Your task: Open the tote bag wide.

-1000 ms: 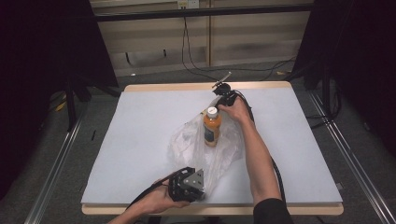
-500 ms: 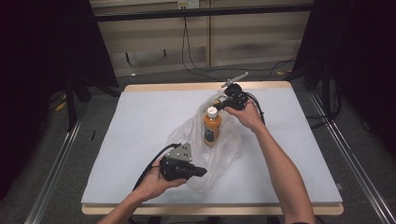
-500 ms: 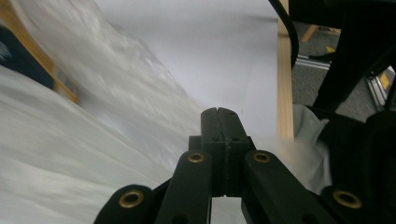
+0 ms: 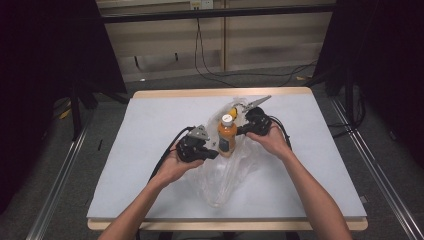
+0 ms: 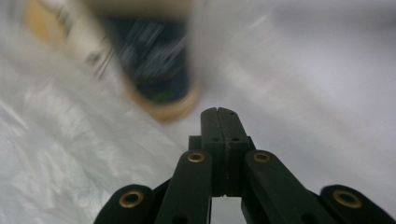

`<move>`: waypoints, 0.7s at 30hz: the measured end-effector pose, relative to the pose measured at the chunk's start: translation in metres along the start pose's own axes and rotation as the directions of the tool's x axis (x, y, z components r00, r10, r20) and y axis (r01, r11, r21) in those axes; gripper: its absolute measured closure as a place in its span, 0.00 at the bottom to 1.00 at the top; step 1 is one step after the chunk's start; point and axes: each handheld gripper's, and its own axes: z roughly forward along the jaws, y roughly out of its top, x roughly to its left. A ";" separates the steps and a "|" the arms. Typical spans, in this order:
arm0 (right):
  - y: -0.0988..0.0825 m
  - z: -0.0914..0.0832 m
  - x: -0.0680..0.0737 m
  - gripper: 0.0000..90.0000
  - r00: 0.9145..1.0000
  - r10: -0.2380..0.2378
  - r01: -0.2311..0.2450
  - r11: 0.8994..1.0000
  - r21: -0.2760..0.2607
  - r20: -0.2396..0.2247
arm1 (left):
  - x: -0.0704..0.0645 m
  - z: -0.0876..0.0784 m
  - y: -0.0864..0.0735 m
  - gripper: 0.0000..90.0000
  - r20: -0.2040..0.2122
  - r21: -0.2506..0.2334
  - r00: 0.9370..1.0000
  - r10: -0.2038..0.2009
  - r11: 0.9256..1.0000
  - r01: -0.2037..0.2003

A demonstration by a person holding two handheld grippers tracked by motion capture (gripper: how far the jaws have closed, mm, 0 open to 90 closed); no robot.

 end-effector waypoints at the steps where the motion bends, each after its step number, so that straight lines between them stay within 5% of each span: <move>1: 0.000 0.000 0.000 1.00 1.000 0.000 0.000 1.000 0.000 0.000 | 0.000 0.000 0.000 1.00 0.000 0.000 1.000 0.000 1.000 0.000; 3: -0.012 0.010 0.001 1.00 1.000 -0.020 0.018 0.998 0.052 0.023 | 0.013 0.008 -0.010 1.00 0.003 0.003 0.998 -0.055 0.998 0.055; 4: -0.016 0.012 0.000 1.00 1.000 -0.019 0.017 0.998 0.058 0.020 | 0.021 0.012 -0.016 1.00 -0.050 0.047 0.998 -0.042 0.998 0.044; 12: -0.035 0.010 -0.005 1.00 1.000 0.001 -0.002 0.998 0.062 0.015 | 0.039 0.014 -0.035 1.00 -0.091 0.037 0.989 -0.113 0.993 0.116; 14: -0.040 0.004 -0.008 1.00 1.000 0.005 -0.007 0.998 0.063 0.023 | 0.042 0.012 -0.039 1.00 -0.145 0.009 0.974 -0.176 0.984 0.179; 18: -0.047 -0.004 -0.010 1.00 0.999 -0.010 0.008 0.998 0.065 0.041 | 0.058 0.005 -0.047 1.00 -0.167 0.013 0.970 -0.178 0.983 0.183; 21: -0.053 -0.011 -0.013 1.00 0.999 -0.021 0.018 0.998 0.062 0.048 | 0.071 0.000 -0.055 1.00 -0.159 -0.033 0.956 -0.247 0.969 0.245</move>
